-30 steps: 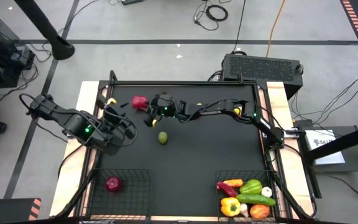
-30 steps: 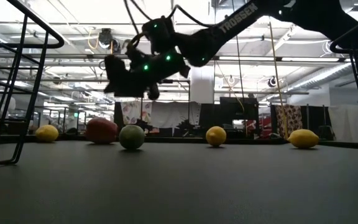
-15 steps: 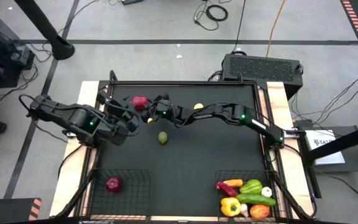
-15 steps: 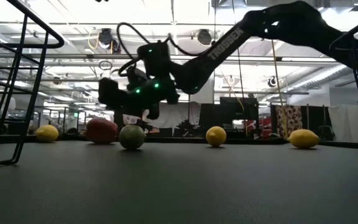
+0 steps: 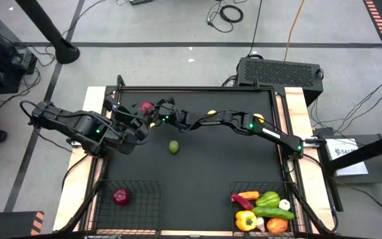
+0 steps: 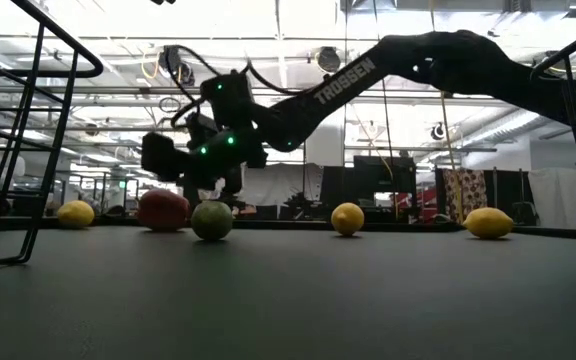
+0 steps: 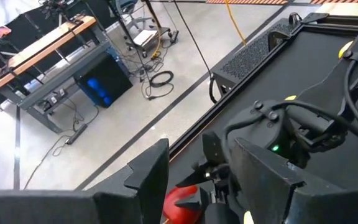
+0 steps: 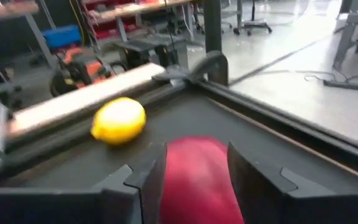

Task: Sort produce into baskets
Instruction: Put the red apple into the left wire basket

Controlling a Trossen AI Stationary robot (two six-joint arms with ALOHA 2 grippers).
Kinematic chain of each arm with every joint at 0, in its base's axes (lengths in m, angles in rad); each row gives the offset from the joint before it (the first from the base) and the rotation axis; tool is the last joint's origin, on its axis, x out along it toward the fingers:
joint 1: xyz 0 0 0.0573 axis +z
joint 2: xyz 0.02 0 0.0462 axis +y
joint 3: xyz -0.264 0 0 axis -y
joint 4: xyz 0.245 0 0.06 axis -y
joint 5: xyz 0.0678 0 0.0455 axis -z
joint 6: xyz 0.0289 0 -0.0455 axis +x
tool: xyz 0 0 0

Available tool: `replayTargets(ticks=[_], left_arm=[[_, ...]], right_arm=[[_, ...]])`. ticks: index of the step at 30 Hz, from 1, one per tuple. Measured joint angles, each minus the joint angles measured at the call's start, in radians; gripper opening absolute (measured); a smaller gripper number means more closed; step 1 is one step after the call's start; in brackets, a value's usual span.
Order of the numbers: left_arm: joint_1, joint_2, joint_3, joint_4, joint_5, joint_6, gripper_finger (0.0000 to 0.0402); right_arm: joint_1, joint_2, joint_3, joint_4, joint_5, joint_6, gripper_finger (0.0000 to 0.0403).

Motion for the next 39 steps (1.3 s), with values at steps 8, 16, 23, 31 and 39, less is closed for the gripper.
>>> replayTargets(ticks=[8, 16, 23, 31, 39], left_arm=[[0.0, 0.0, 0.0, 0.0, 0.017, 0.0, 0.0182], [0.0, 0.0, 0.0, 0.0, 0.041, -0.001, 0.0182], [0.0, 0.0, 0.0, -0.005, 0.041, 0.0, 0.0182], [0.0, 0.0, 0.0, -0.033, 0.041, -0.001, 0.0182], [0.002, 0.0, 0.0, -0.065, 0.041, -0.009, 0.0182]], right_arm=[[0.002, 0.001, 0.003, -0.05, -0.012, 0.05, 0.014], [0.002, -0.004, 0.005, -0.134, -0.011, 0.079, 0.0137], [0.028, -0.006, 0.005, -0.159, -0.037, 0.08, 0.0137], [0.102, -0.021, -0.002, -0.395, -0.094, 0.103, 0.0137], [0.161, -0.065, 0.001, -0.452, -0.064, 0.063, 0.0137]])
